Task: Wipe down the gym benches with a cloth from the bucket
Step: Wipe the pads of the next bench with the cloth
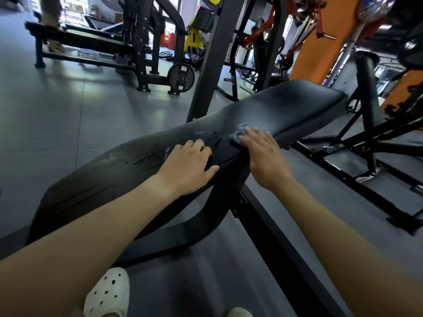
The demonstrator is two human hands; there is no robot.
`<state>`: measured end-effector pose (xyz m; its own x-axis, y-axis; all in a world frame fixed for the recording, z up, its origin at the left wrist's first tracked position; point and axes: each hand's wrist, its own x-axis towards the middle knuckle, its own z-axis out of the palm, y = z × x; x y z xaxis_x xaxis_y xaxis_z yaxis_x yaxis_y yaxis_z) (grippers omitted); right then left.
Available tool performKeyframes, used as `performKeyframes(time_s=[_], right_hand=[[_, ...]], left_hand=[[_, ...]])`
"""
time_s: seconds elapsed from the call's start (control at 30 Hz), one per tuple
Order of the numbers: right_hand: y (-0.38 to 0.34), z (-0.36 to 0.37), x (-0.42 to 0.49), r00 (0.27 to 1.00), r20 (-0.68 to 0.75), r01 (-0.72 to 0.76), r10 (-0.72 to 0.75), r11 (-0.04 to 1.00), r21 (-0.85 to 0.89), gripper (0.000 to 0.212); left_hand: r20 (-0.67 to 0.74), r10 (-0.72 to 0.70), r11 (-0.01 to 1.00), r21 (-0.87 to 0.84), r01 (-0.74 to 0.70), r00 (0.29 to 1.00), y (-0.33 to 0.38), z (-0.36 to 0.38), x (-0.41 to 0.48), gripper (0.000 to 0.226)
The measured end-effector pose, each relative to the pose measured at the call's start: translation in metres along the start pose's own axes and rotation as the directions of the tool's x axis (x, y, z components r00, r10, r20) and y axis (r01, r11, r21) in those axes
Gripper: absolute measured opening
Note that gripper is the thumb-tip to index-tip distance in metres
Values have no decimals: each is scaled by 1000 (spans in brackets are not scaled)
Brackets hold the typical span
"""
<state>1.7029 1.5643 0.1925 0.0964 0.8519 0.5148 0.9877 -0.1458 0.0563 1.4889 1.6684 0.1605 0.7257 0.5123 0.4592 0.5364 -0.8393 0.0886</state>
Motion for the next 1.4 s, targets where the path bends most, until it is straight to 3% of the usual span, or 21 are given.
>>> performKeyframes(time_s=[0.1, 0.17, 0.23, 0.37, 0.47, 0.57, 0.67, 0.8, 0.93, 1.13, 1.27, 1.4], right_hand=[[6, 2, -4, 975, -121, -183, 188, 982, 47, 50], [-7, 9, -8, 961, -150, -222, 233, 971, 88, 52], [-24, 17, -14, 979, -127, -152, 162, 985, 81, 54], [-41, 28, -31, 982, -11, 189, -189, 980, 60, 64], [-23, 23, -28, 968, -10, 249, -249, 968, -35, 67], [6, 15, -28, 993, -97, 61, -68, 996, -66, 68], [22, 10, -33, 974, -192, -125, 121, 992, -12, 70], [2, 18, -33, 960, -208, -170, 187, 981, 97, 68], [-19, 35, -41, 982, -188, -15, 25, 998, 53, 79], [-17, 35, -40, 961, -121, 247, -250, 968, -42, 76], [6, 17, -31, 986, -165, 17, -17, 1000, 2, 63], [-5, 15, -26, 972, -176, -138, 155, 985, 101, 65]], left_hand=[[58, 9, 997, -74, -5, 998, -1, 1, -10, 55], [72, -2, 992, -128, 11, 997, -1, 1, -12, 55], [73, -24, 988, -148, 34, 997, 0, 3, -14, 54], [67, -53, 989, -134, 61, 996, 6, 4, -12, 44], [62, -56, 990, -127, 64, 996, 6, 5, -10, 43], [57, -60, 988, -141, 68, 997, 8, 9, -14, 48], [61, -52, 989, -133, 59, 997, 6, 11, -16, 51], [67, -52, 986, -156, 62, 996, 3, 9, -14, 51], [63, -69, 984, -159, 78, 996, 8, 8, -10, 48], [66, -60, 979, -192, 72, 996, 2, 4, -7, 50], [75, -56, 977, -202, 70, 996, -2, 5, -9, 51], [76, -53, 975, -210, 68, 996, -2, 5, -10, 51]])
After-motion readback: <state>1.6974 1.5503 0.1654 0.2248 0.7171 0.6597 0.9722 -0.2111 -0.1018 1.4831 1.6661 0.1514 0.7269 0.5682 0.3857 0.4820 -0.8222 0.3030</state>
